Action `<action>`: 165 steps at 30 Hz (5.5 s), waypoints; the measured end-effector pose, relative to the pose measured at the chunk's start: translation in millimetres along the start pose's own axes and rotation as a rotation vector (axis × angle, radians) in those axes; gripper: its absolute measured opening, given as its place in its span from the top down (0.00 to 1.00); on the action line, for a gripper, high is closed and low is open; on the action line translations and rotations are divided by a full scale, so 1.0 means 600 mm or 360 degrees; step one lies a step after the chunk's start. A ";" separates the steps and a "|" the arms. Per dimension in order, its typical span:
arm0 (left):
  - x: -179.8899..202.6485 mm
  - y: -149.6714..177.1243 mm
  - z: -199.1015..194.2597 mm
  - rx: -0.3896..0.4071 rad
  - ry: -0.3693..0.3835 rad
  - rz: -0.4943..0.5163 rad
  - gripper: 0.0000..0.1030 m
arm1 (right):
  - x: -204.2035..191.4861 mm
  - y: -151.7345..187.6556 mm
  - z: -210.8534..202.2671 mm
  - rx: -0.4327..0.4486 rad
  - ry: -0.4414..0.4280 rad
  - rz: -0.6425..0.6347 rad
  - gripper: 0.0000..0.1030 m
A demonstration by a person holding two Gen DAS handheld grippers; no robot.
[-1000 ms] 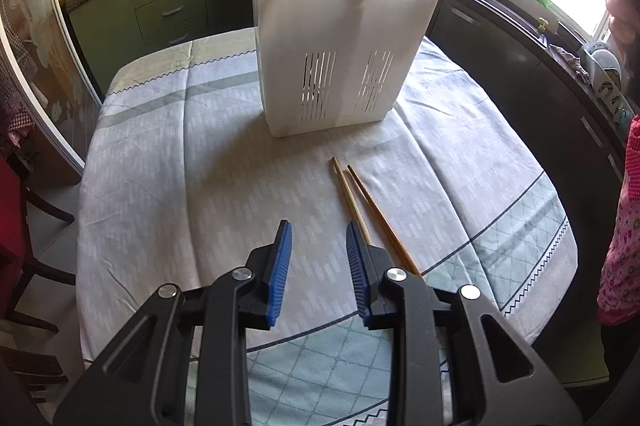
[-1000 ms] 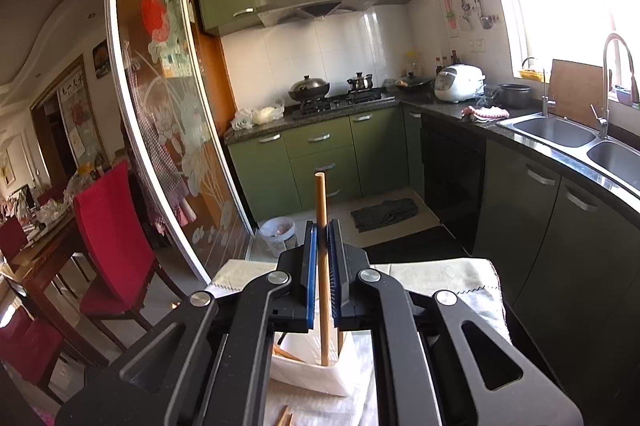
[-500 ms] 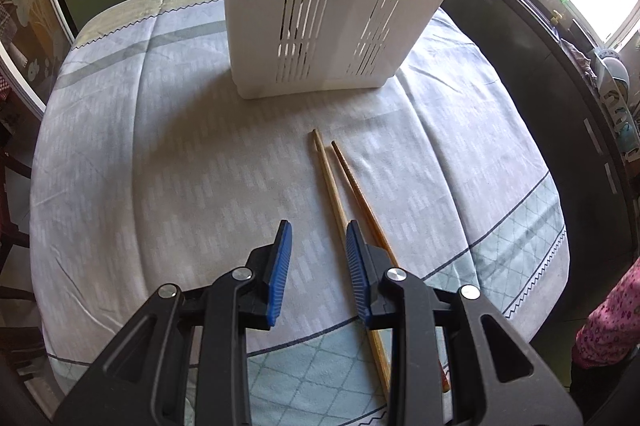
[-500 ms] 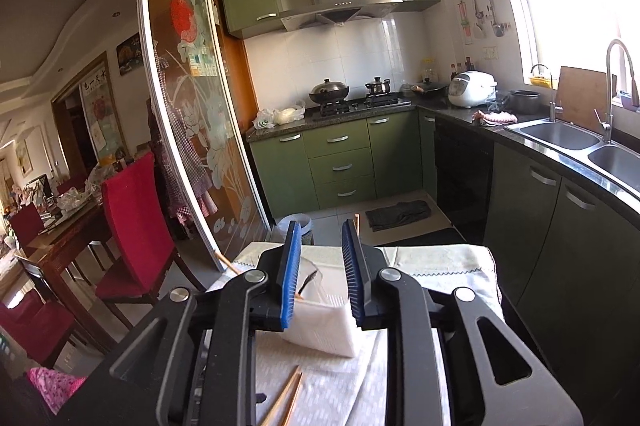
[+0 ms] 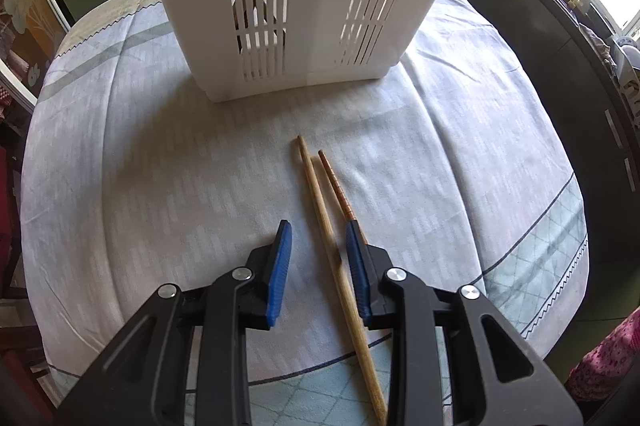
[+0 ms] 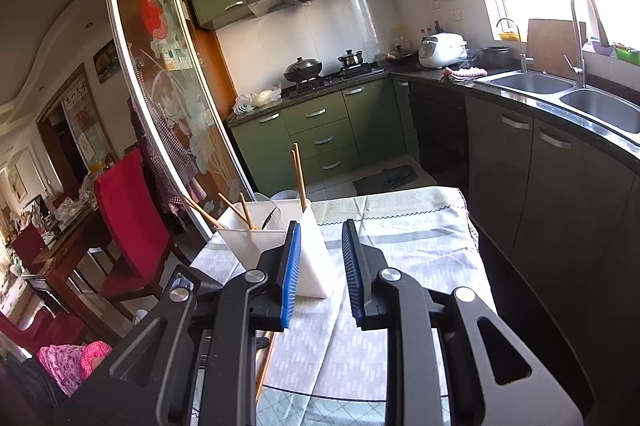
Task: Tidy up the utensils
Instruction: 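Lower the left tool onto another loose chopstick and close on it, then lift the chopstick with the left tool while the right tool grasps the last chopstick, then drop the chopstick into the holder with the left tool while the right tool carries its chopstick over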
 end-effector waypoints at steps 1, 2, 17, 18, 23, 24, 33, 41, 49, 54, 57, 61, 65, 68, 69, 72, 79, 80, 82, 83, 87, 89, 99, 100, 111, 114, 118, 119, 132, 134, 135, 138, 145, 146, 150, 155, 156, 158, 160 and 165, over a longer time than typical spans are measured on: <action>0.001 -0.001 0.001 0.0000 -0.0015 0.0001 0.74 | 0.000 0.002 0.003 -0.0009 -0.0006 0.0003 0.79; 0.002 -0.002 0.001 -0.0001 -0.0034 0.0003 0.74 | 0.001 0.006 0.005 -0.0018 -0.0014 0.0008 0.79; -0.007 -0.020 -0.050 0.0195 -0.0077 0.0033 0.94 | -0.012 0.047 0.028 -0.0151 -0.0032 -0.0001 0.66; -0.010 -0.020 -0.063 0.0232 -0.0076 0.0033 0.94 | -0.012 0.052 0.031 -0.0162 -0.0030 -0.0001 0.66; -0.026 -0.007 -0.137 0.0432 -0.0084 0.0040 0.94 | -0.020 0.082 0.061 -0.0240 -0.0013 -0.0015 0.66; -0.028 0.000 -0.150 0.0467 -0.0088 0.0038 0.94 | -0.022 0.088 0.069 -0.0261 -0.0009 -0.0021 0.66; -0.048 0.051 -0.223 0.0717 -0.0024 0.0019 0.94 | -0.059 0.155 0.168 -0.0546 0.0023 -0.0165 0.63; -0.053 0.087 -0.281 0.0943 -0.0035 0.0053 0.94 | -0.102 0.240 0.274 -0.0828 0.0022 -0.0302 0.63; -0.073 0.116 -0.305 0.1036 -0.0019 0.0017 0.94 | -0.135 0.291 0.354 -0.0980 0.0025 -0.0375 0.63; -0.087 0.129 -0.313 0.1079 -0.0010 -0.0001 0.94 | -0.159 0.302 0.380 -0.1010 0.0042 -0.0436 0.63; -0.087 0.135 -0.315 0.1101 -0.0023 0.0018 0.94 | -0.171 0.303 0.392 -0.1019 0.0086 -0.0492 0.63; -0.082 0.137 -0.317 0.1108 -0.0011 0.0039 0.94 | -0.184 0.306 0.401 -0.1032 0.0123 -0.0541 0.66; -0.081 0.134 -0.316 0.1110 -0.0008 0.0053 0.94 | -0.192 0.305 0.411 -0.1041 0.0120 -0.0532 0.75; -0.080 0.133 -0.315 0.1111 -0.0010 0.0059 0.94 | -0.184 0.301 0.408 -0.1042 0.0123 -0.0512 0.81; -0.080 0.133 -0.315 0.1111 -0.0016 0.0062 0.94 | -0.183 0.300 0.410 -0.1040 0.0128 -0.0508 0.84; -0.080 0.133 -0.315 0.1110 -0.0016 0.0064 0.94 | -0.183 0.299 0.412 -0.1036 0.0128 -0.0509 0.91; -0.075 0.132 -0.312 0.1098 0.0001 0.0069 0.94 | -0.176 0.282 0.398 -0.0994 0.0104 -0.0445 0.94; -0.075 0.131 -0.312 0.1095 0.0002 0.0073 0.94 | -0.173 0.273 0.387 -0.0968 0.0094 -0.0432 0.94; -0.073 0.130 -0.311 0.1092 -0.0002 0.0082 0.94 | -0.170 0.251 0.365 -0.0906 0.0079 -0.0407 0.94; -0.072 0.129 -0.311 0.1091 -0.0002 0.0086 0.94 | -0.170 0.239 0.352 -0.0873 0.0068 -0.0399 0.94; -0.068 0.127 -0.313 0.1096 0.0001 0.0098 0.94 | -0.165 0.183 0.288 -0.0693 0.0032 -0.0341 0.94; -0.066 0.125 -0.316 0.1102 0.0001 0.0101 0.94 | -0.161 0.156 0.249 -0.0581 0.0019 -0.0315 0.94; -0.060 0.104 -0.341 0.1143 0.0034 0.0115 0.94 | -0.138 0.123 0.128 -0.0361 0.0013 -0.0245 0.94; -0.060 0.100 -0.343 0.1145 0.0042 0.0114 0.94 | -0.136 0.121 0.119 -0.0349 0.0010 -0.0235 0.94; -0.046 0.042 -0.390 0.1157 0.0150 0.0124 0.94 | -0.121 0.126 0.075 -0.0295 -0.0002 -0.0172 0.94; -0.036 0.021 -0.409 0.1161 0.0176 0.0140 0.94 | -0.116 0.126 0.066 -0.0284 -0.0006 -0.0157 0.94; -0.019 -0.016 -0.440 0.1201 0.0180 0.0166 0.94 | -0.108 0.126 0.062 -0.0274 -0.0005 -0.0143 0.94; -0.016 -0.026 -0.448 0.1221 0.0173 0.0171 0.94 | -0.106 0.127 0.062 -0.0272 -0.0005 -0.0138 0.94; 0.014 -0.138 -0.531 0.1398 0.0077 0.0197 0.94 | -0.085 0.132 0.057 -0.0277 -0.0006 -0.0095 0.94; 0.013 -0.150 -0.535 0.1417 0.0067 0.0191 0.94 | -0.084 0.133 0.056 -0.0274 -0.0010 -0.0090 0.94; 0.013 -0.158 -0.536 0.1426 0.0058 0.0187 0.94 | -0.083 0.134 0.056 -0.0273 -0.0012 -0.0088 0.94; 0.009 -0.176 -0.535 0.1449 0.0030 0.0171 0.94 | -0.081 0.134 0.055 -0.0270 -0.0018 -0.0082 0.94; -0.007 -0.220 -0.496 0.1378 0.0011 0.0106 0.94 | -0.079 0.136 0.050 -0.0267 -0.0025 -0.0067 0.94; -0.008 -0.225 -0.484 0.1347 0.0014 0.0100 0.94 | -0.077 0.135 0.050 -0.0266 -0.0026 -0.0062 0.94; -0.013 -0.231 -0.431 0.1213 -0.0008 0.0086 0.94 | -0.077 0.127 0.047 -0.0250 -0.0032 -0.0054 0.94; -0.020 -0.214 -0.382 0.1099 -0.0027 0.0091 0.94 | -0.087 0.104 0.045 -0.0204 -0.0039 -0.0067 0.94; -0.023 -0.206 -0.379 0.1100 -0.0035 0.0095 0.94 | -0.090 0.097 0.045 -0.0193 -0.0041 -0.0071 0.94; -0.029 -0.184 -0.381 0.1127 -0.0032 0.0094 0.94 | -0.096 0.081 0.046 -0.0170 -0.0050 -0.0083 0.94; -0.035 -0.155 -0.385 0.1154 -0.0031 0.0085 0.93 | -0.103 0.066 0.047 -0.0149 -0.0044 -0.0104 0.94; -0.058 -0.075 -0.370 0.1114 0.0003 0.0051 0.92 | -0.119 0.018 0.050 -0.0084 -0.0036 -0.0152 0.94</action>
Point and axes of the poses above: each gripper's, at about its wrist camera, not at the fingertips, and z roughly the way its jaws point, x to its right, y to its underside, the point moved 6 cm from there along z, roughly the way its jaws point, and after that the axes turned 1 degree about -z, right-handed, at the moved point
